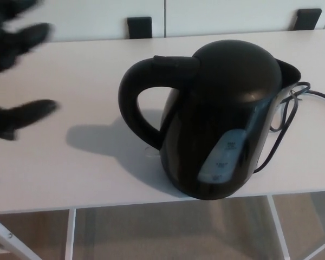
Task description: The robot walk towards a table in front and uses its left hand to pick up the pot from the base and places it on the table
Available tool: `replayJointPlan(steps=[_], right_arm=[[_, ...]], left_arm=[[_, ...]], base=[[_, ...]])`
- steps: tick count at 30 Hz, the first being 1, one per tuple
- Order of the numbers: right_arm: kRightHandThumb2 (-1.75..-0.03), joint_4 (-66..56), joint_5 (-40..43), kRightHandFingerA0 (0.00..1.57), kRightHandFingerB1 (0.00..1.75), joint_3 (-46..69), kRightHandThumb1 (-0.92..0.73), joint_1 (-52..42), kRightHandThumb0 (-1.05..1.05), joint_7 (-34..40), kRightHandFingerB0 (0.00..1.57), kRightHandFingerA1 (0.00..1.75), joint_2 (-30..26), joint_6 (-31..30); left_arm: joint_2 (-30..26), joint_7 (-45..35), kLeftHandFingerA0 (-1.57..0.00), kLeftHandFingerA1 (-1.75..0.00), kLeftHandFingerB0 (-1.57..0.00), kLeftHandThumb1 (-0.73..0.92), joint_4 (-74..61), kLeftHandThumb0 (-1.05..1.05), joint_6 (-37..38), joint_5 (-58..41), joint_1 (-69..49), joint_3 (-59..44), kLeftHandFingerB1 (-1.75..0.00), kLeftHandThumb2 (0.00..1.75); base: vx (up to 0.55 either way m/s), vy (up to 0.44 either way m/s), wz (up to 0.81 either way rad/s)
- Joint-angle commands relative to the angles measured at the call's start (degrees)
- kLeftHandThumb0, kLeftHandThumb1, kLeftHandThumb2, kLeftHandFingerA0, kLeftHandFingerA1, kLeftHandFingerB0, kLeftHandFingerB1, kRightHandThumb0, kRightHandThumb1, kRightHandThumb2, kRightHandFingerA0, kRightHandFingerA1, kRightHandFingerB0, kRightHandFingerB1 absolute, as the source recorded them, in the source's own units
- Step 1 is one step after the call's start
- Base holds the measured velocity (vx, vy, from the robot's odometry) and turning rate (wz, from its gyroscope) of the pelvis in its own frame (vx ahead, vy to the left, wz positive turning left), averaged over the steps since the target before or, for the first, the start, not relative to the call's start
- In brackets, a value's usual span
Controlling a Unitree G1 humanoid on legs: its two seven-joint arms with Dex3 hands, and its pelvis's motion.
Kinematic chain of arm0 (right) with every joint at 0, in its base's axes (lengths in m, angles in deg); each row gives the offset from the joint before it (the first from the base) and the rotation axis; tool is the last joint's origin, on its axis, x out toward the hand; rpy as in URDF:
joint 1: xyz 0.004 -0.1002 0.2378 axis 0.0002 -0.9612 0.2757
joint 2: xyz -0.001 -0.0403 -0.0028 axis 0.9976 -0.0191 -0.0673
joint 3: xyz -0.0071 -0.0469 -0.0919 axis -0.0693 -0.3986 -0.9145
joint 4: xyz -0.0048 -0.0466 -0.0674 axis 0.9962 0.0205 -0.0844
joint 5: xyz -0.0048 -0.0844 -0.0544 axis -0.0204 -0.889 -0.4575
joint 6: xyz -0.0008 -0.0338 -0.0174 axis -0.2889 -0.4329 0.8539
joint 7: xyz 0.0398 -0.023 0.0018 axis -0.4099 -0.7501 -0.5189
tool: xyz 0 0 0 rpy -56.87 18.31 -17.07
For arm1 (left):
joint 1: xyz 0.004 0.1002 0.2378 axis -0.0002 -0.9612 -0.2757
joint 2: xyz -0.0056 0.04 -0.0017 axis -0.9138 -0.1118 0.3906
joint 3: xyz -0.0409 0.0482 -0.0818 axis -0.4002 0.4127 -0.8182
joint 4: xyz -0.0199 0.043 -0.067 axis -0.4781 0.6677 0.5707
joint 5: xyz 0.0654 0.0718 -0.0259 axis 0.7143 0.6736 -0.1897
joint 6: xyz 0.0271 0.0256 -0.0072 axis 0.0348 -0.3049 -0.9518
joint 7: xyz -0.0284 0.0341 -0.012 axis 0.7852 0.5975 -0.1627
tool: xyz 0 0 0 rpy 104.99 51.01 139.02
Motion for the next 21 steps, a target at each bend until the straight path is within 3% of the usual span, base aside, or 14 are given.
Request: replayJointPlan(steps=[1, 4, 5, 11, 13, 18, 19, 21], right_arm=[[-0.67, -0.7, 0.8, 0.09, 0.35, 0.5, -0.6, 0.1, -0.31, -1.4, 0.1, 0.29, -0.8, 0.2], [-0.68, -0.8, 0.7, 0.08, 0.35, 0.6, -0.63, 0.0, -0.32, -1.0, 0.09, 0.33, -0.9, 0.4], [-0.69, -0.4, 0.6, 0.08, 0.34, 0.6, -0.64, 0.3, -0.32, -0.8, 0.08, 0.33, -1.0, 0.3], [-0.69, -0.8, 1.1, 0.08, 0.35, 1.0, -0.61, 0.3, -0.32, -1.1, 0.1, 0.32, -0.9, -0.3], [-0.65, -1.1, 0.7, 0.08, 0.34, 0.7, -0.66, 0.2, -0.32, -0.5, 0.13, 0.36, -0.7, -0.1], [-0.67, -1.4, 0.5, 0.09, 0.35, 0.6, -0.66, 0.0, -0.31, -0.1, 0.14, 0.37, -0.6, -0.3], [-0.66, -1.7, 0.5, 0.08, 0.35, 0.5, -0.66, -0.2, -0.32, -0.1, 0.13, 0.35, -0.6, -0.3], [-0.66, -2.3, 0.3, 0.08, 0.35, 0.4, -0.66, -0.4, -0.32, 0.0, 0.13, 0.35, -0.6, -0.5]], left_arm=[[1.9, 3.2, -0.06, -0.35, -0.08, 0.35, -0.5, -0.52, -6.8, 5.7, 5.6, 8.8, -0.23, 0.67], [2.6, 4.0, -0.07, -0.34, -0.06, 0.36, 0.1, -0.54, -7.0, 8.5, 7.4, 12.1, -0.22, 0.69], [2.8, 3.8, -0.05, -0.38, -0.11, 0.4, 1.5, -0.66, -6.1, 11.6, 8.5, 15.1, -0.18, 0.72], [4.9, 4.4, -0.05, -0.39, -0.13, 0.41, 5.7, -0.68, -5.2, 15.6, 10.7, 19.3, -0.18, 0.73], [5.8, 3.6, -0.07, -0.31, -0.05, 0.41, 8.7, -0.62, -4.7, 17.0, 12.0, 21.2, -0.19, 0.73], [7.2, 5.0, -0.05, -0.37, -0.09, 0.42, 8.6, -0.67, -6.0, 19.8, 11.8, 22.3, -0.21, 0.75], [8.2, 6.2, -0.08, -0.42, -0.01, 0.42, 8.4, -0.66, -6.2, 20.6, 11.8, 22.5, -0.28, 0.78], [9.9, 7.8, -0.08, -0.42, -0.01, 0.42, 8.0, -0.66, -6.6, 21.9, 11.7, 22.8, -0.28, 0.78]], base=[[0.0, 0.0, 0.0], [0.0, 0.0, 0.0], [0.0, 0.0, 0.0], [0.0, 0.0, 0.0], [0.0, 0.0, 0.0], [0.0, 0.0, 0.0], [0.0, 0.0, 0.0], [0.0, 0.0, 0.0]])
